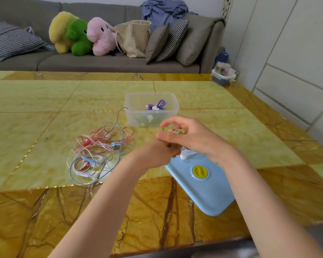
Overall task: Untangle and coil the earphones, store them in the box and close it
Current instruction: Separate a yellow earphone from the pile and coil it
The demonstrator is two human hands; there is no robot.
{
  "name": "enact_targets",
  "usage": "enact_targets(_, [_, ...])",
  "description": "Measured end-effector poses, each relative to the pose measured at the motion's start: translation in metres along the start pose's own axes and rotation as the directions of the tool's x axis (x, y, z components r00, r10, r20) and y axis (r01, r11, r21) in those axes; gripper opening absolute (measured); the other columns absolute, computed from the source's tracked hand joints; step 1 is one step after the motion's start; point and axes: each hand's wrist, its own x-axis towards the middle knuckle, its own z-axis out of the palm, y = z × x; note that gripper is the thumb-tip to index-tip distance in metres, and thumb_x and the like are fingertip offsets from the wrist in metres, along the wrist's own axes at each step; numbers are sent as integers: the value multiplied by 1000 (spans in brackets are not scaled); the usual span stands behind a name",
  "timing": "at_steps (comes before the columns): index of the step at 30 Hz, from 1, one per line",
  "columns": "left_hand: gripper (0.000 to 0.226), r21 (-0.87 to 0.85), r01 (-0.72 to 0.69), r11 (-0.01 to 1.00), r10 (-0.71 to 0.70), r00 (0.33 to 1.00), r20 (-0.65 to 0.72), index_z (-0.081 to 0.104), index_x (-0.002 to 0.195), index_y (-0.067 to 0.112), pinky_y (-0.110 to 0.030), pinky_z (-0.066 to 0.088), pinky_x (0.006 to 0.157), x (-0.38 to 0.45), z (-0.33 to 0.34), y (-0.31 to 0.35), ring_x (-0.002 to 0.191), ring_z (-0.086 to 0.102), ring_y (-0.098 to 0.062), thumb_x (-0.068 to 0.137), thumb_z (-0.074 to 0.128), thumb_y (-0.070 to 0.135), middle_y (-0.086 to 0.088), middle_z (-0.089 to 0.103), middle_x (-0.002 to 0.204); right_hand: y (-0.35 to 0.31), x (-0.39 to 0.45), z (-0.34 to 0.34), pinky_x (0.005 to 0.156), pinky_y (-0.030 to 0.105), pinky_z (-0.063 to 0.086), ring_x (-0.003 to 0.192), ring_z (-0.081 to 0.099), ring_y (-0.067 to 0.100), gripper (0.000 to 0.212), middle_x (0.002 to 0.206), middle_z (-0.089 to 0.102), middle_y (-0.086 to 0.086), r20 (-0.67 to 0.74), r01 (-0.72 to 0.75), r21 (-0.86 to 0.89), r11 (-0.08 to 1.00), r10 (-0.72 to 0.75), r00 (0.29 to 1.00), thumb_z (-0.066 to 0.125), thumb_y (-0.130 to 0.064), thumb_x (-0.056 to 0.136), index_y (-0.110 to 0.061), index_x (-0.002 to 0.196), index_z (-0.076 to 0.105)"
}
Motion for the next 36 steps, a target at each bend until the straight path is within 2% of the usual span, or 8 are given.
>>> enact_targets(3, [20,-5,-24,1000,25,998,49,47,80,18,-11,34,49,1,4,1,49,37,-3,99,41,16,4,46,68,1,1,3,54,24,48,51,62,17,22,78,63,2,-60,92,-42,995,-95,994,68,-34,82,-13,80,67])
enact_targets(6, [12,-54,-17,998,21,997,76,52,93,16,-14,34,52,-1,-3,2,52,34,-7,99,42,13,1,46,72,3,4,1,52,23,48,55,62,17,16,77,65,5,-104,177,-81,981,-185,977,66,-25,85,-13,75,65])
enact_targets(9, [22,-53,10,999,-4,995,103,52,80,17,-14,34,52,-3,-11,-1,48,33,-6,98,42,9,0,46,71,1,0,-3,46,17,35,51,49,14,18,74,58,-1,15,151,-14,988,-151,988,68,-29,84,-11,81,62])
enact_targets(13, [30,0,30,1000,-29,990,136,48,68,10,-17,32,52,-3,-17,-8,53,32,-10,95,38,1,-1,43,66,4,-5,-1,51,30,31,57,49,15,18,67,54,-10,191,111,37,993,-116,975,73,-24,78,-17,84,58])
enact_targets(22, [19,62,48,997,-53,995,90,59,83,-1,-23,35,59,3,-16,-10,47,37,-8,94,46,9,-8,47,71,7,-2,-1,50,28,41,44,49,13,10,67,55,10,15,94,100,991,-96,995,61,3,84,-5,78,59])
enact_targets(28, [20,81,83,993,-98,974,202,55,76,8,-18,33,53,0,-16,-14,52,35,-10,92,44,2,-1,45,66,3,-7,-1,53,23,45,62,52,17,6,75,58,0,284,78,-52,996,-60,957,60,-6,87,-10,86,56])
enact_targets(32, [28,91,96,991,-114,968,223,53,64,10,-19,33,54,-2,-20,-15,50,33,-10,89,46,-1,2,41,55,2,-10,-4,54,21,48,52,53,6,20,76,55,-8,319,105,-75,992,-76,945,73,-8,79,-11,89,57])
enact_targets(36, [29,47,75,996,-84,966,244,55,64,12,-15,36,54,-3,-23,-14,52,39,-9,92,52,7,9,48,52,3,-11,-6,54,21,51,54,60,8,20,80,57,-2,286,130,-32,991,-116,951,71,3,77,-11,86,59])
